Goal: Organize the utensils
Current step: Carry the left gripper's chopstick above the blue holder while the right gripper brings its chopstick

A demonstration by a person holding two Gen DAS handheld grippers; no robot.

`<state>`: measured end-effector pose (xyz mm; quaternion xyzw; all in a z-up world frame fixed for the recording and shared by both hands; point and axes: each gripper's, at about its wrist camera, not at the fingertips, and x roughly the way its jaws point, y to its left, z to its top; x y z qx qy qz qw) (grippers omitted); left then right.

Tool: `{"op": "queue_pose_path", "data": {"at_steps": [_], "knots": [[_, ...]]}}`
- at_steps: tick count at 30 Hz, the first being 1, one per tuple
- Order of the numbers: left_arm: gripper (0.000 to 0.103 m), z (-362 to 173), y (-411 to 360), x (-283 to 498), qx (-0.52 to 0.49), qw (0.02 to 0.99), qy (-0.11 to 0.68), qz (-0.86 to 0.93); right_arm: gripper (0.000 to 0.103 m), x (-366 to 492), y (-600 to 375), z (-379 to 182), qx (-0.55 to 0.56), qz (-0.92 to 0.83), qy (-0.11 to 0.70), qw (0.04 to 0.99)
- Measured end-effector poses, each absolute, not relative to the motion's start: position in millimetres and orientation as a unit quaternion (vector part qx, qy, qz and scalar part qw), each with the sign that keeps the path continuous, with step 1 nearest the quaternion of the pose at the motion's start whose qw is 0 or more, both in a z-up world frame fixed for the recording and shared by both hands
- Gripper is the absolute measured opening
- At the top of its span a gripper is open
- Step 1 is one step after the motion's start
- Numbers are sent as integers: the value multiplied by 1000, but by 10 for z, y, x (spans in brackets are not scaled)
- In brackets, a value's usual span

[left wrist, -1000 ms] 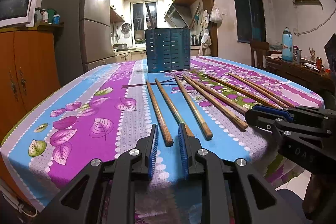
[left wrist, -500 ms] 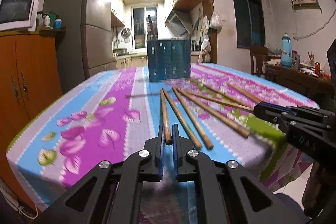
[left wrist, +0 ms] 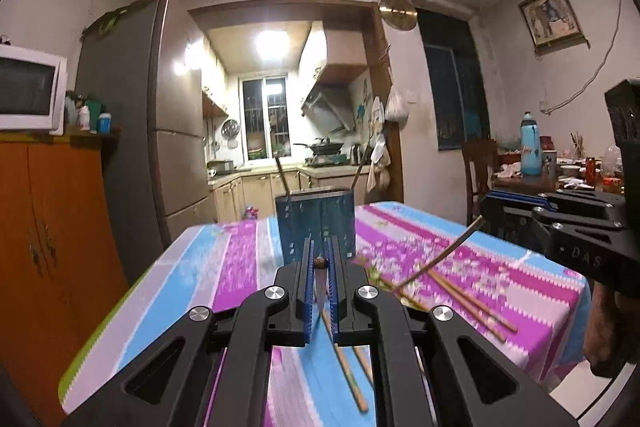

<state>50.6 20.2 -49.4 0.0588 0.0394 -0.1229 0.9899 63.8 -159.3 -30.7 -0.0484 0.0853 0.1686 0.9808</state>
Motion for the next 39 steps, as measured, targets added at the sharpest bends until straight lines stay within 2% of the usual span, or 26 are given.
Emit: {"op": "queue_pose_path", "data": {"at_steps": [11, 21, 31, 39], "knots": [[8, -23, 115, 1066, 62, 986, 59, -141, 5, 1181, -1689, 46, -46, 186, 116, 975], [8, 181, 128, 1425, 59, 984, 79, -147, 5, 1494, -1648, 267, -46, 207, 146, 966], [8, 384, 176, 1615, 48, 984, 82, -152, 5, 1673, -1689, 415, -42, 211, 156, 964], [8, 719, 183, 1818, 37, 985, 73, -155, 5, 1850, -1727, 765, -43, 208, 148, 966]]}}
